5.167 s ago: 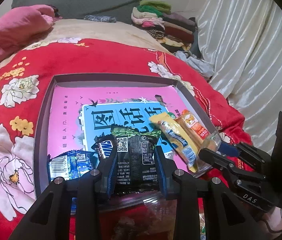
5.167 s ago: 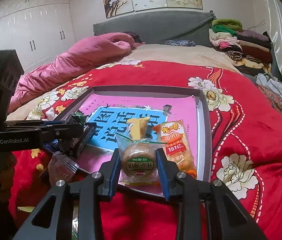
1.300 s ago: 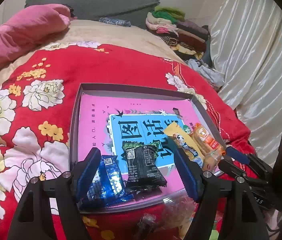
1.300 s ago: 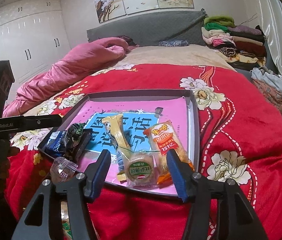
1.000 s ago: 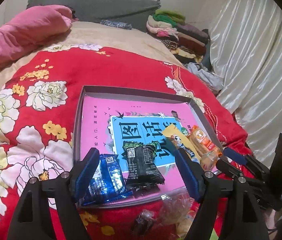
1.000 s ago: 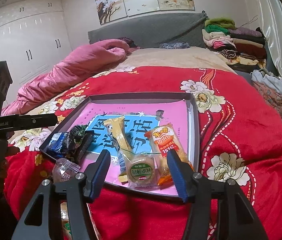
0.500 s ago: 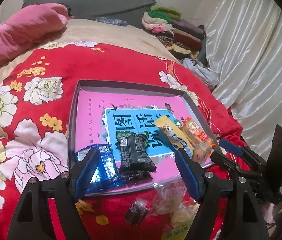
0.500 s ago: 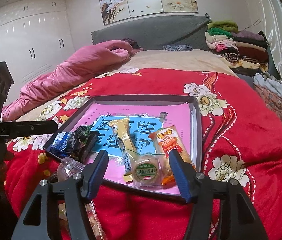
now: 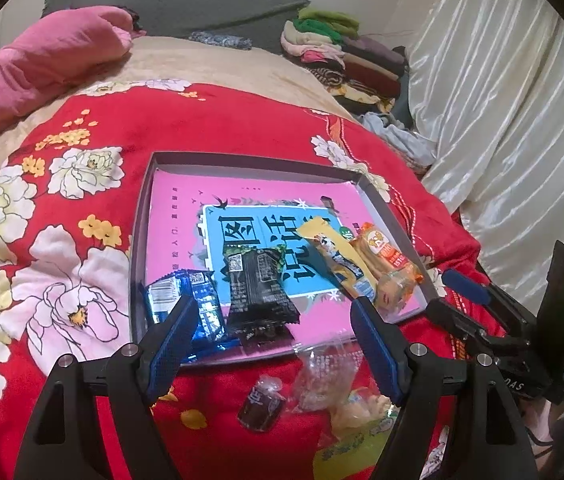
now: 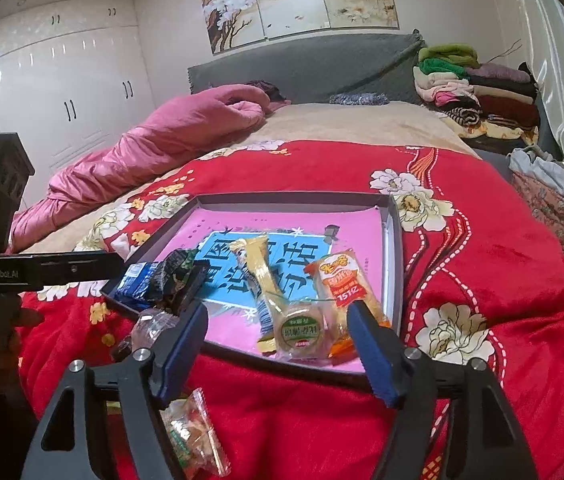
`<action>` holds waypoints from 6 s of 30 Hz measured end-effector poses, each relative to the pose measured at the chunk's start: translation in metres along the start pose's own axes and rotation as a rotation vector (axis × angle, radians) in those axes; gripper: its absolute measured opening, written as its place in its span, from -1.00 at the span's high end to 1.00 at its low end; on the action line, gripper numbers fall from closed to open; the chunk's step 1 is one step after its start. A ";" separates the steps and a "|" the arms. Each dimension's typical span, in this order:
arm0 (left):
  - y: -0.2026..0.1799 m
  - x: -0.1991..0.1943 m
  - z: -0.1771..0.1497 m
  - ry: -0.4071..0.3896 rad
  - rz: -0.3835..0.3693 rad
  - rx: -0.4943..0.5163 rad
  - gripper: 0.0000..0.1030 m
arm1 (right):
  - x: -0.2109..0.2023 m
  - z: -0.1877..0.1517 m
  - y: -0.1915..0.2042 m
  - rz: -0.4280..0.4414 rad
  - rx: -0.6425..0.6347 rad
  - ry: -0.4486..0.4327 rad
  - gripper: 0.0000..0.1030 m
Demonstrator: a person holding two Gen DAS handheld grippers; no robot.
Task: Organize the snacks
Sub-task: 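Withdraw both open tools from the tray toward the remaining snacks, then grasp the clear candy bag with the left tool while the right tool grasps the green-printed pastry bag, then carry the clear candy bag over the tray while the right tool carries the pastry bag there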
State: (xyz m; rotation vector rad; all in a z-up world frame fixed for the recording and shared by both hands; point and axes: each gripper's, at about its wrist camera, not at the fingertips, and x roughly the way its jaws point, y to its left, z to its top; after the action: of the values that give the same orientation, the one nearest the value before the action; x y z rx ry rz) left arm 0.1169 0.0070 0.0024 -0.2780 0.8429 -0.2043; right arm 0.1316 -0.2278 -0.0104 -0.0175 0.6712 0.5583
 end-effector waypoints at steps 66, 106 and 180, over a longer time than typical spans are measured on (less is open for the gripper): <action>-0.030 0.024 -0.045 0.190 -0.075 0.060 -0.54 | 0.027 -0.072 0.085 0.092 -0.424 0.332 -0.54; -0.023 0.057 -0.039 0.224 -0.070 -0.044 0.23 | 0.039 -0.052 0.035 -0.030 -0.247 0.325 0.05; -0.032 0.010 0.006 0.036 -0.117 -0.034 0.23 | -0.006 0.007 -0.002 0.071 -0.016 -0.023 0.05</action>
State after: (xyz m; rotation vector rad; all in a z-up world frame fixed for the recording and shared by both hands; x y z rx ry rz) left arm 0.1256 -0.0253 0.0095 -0.3567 0.8674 -0.3053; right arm 0.1325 -0.2311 -0.0019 -0.0019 0.6467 0.6317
